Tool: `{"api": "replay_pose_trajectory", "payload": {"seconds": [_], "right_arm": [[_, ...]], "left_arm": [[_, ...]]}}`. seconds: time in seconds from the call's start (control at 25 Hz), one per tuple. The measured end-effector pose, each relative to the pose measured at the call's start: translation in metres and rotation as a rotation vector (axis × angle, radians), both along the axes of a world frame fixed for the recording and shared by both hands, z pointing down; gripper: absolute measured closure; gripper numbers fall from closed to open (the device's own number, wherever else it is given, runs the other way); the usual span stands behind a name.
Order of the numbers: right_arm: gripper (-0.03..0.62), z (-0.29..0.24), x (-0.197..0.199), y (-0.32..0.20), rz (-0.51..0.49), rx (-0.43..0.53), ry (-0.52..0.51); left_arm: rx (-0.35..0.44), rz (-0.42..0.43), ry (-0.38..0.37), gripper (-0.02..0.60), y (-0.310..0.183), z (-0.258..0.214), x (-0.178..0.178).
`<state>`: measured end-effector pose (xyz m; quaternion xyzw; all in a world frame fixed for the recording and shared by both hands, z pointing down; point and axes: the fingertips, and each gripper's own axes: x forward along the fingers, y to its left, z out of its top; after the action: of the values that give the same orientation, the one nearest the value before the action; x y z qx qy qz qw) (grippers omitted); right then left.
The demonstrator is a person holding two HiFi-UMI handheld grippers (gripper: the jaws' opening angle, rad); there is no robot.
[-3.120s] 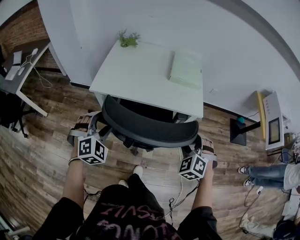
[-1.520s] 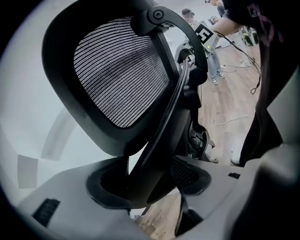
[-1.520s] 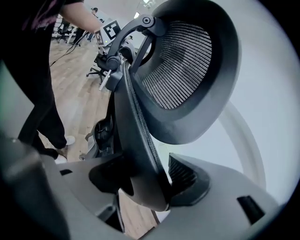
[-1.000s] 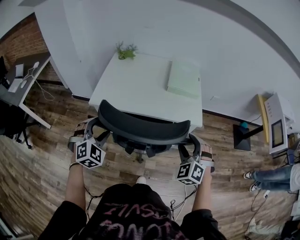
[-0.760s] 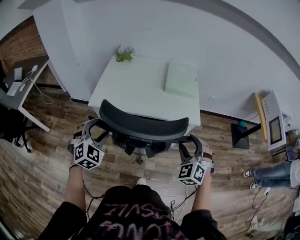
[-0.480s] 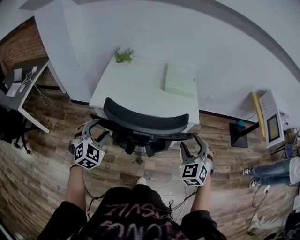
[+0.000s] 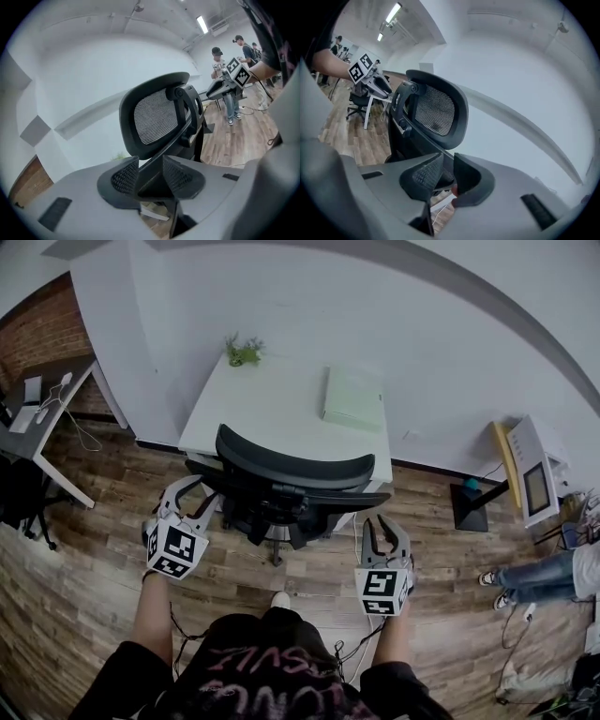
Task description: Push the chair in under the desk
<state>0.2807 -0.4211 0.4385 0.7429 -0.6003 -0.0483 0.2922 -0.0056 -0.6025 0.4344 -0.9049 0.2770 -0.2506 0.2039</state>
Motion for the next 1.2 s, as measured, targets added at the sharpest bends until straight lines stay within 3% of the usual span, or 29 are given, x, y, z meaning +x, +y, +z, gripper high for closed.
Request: {"api": "replay_pose_trajectory", "payload": {"seconds": [0.24, 0.44, 0.72, 0.96, 1.2], "right_arm": [[0.555, -0.009, -0.02, 0.02, 0.053, 0.051, -0.047], [0.56, -0.02, -0.037, 0.036, 0.088, 0.107, -0.104], [0.562, -0.032, -0.068, 0.057, 0.083, 0.162, -0.193], [0.563, -0.027, -0.083, 0.068, 0.078, 0.148, -0.23], [0.563, -0.026, -0.077, 0.074, 0.093, 0.16, -0.272]], "left_arm": [[-0.039, -0.017, 0.146, 0.483, 0.012, -0.016, -0.013], [0.0, -0.03, 0.214, 0.555, 0.028, -0.037, -0.03], [-0.029, -0.009, 0.313, 0.566, 0.054, -0.057, -0.046], [-0.148, -0.048, 0.441, 0.566, 0.068, -0.065, -0.049], [-0.137, -0.069, 0.427, 0.566, 0.073, -0.061, -0.049]]}}
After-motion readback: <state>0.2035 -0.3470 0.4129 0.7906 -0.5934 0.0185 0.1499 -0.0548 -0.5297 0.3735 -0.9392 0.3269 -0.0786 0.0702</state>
